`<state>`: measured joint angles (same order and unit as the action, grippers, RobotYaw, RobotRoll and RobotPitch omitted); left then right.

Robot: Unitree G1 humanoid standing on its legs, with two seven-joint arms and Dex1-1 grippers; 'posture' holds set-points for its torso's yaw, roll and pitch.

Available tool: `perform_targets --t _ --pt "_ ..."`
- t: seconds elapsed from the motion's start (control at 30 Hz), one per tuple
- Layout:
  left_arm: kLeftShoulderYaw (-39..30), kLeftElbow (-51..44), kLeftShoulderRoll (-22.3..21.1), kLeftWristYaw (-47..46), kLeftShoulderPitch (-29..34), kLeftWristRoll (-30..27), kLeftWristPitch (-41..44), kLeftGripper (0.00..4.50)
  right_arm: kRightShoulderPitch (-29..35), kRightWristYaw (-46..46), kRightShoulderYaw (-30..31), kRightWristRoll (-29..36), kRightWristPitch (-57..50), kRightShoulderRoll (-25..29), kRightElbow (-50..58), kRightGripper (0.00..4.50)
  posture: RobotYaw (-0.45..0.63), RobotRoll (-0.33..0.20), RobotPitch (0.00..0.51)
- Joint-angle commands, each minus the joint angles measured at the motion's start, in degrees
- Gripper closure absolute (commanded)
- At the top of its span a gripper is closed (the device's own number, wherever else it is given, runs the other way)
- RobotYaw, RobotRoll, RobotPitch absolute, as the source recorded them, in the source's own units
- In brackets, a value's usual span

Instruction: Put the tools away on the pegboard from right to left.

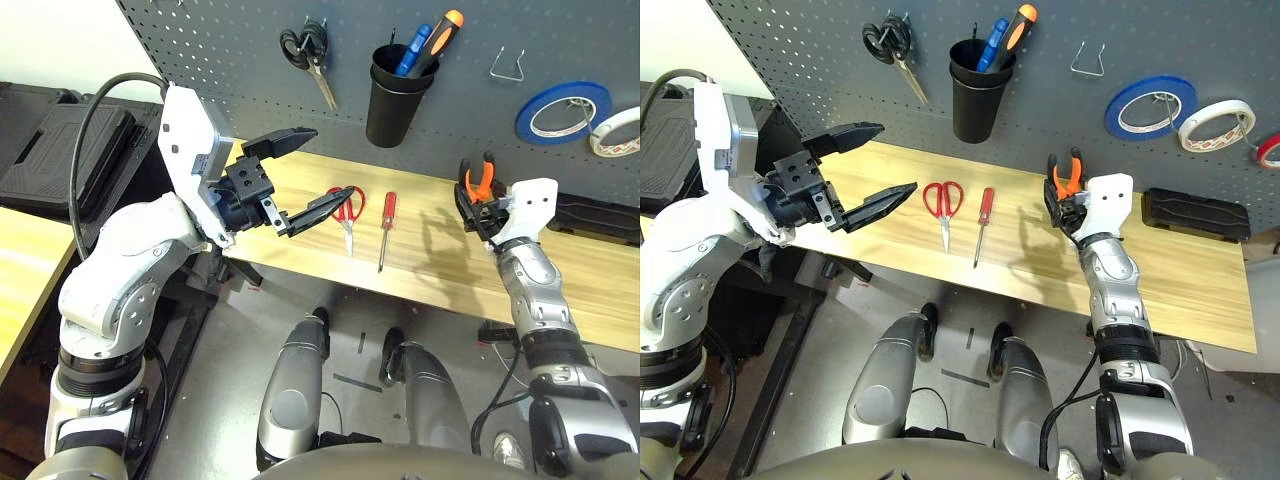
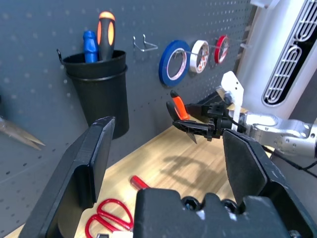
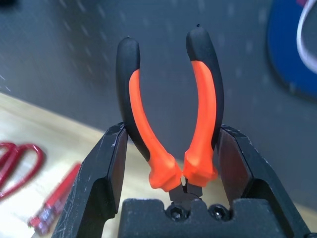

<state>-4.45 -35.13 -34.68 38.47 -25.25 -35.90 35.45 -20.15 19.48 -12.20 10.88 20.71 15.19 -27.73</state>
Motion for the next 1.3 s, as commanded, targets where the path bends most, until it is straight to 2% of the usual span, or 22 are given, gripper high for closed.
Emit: perform_targets --t 0.03,0.17,0.3,0.57,0.7,1.07,1.3 --pt "-0.2 -0.6 0.5 -0.4 -1.3 -1.6 0.0 0.00 1.4 1.4 -1.5 1.3 8.7 0.1 1.5 1.48 0.31 0.000 0.256" --pt "-0.7 0.2 1.3 -0.7 -3.4 -3.0 -0.1 0.00 2.0 2.9 -0.9 1.8 15.5 0.3 3.3 1.48 0.28 0.000 0.248" --pt "-1.7 0.5 1.6 -0.9 -4.8 -4.8 0.2 0.00 2.8 3.8 -0.2 1.7 18.0 1.0 6.3 1.49 0.27 0.000 0.246" --pt "-2.6 1.2 1.1 -1.3 -6.4 -6.8 1.0 0.00 2.8 0.2 -1.2 1.7 16.4 1.0 13.9 1.50 0.25 0.000 0.253" --pt "-2.1 2.6 1.0 -3.2 -7.0 -5.8 2.0 0.00 1.1 -1.4 -1.0 1.9 15.7 1.0 17.7 1.50 0.23 0.000 0.256" --pt "-1.0 6.0 1.4 -5.8 -8.6 -2.4 1.5 0.00 -8.7 -6.5 -0.4 2.0 11.3 -0.2 20.7 1.50 0.21 0.000 0.257" --pt "0.1 7.7 1.8 -7.3 -9.5 0.6 1.4 0.00 -17.5 -7.3 0.4 2.1 11.1 -2.5 15.7 1.50 0.21 0.000 0.255"
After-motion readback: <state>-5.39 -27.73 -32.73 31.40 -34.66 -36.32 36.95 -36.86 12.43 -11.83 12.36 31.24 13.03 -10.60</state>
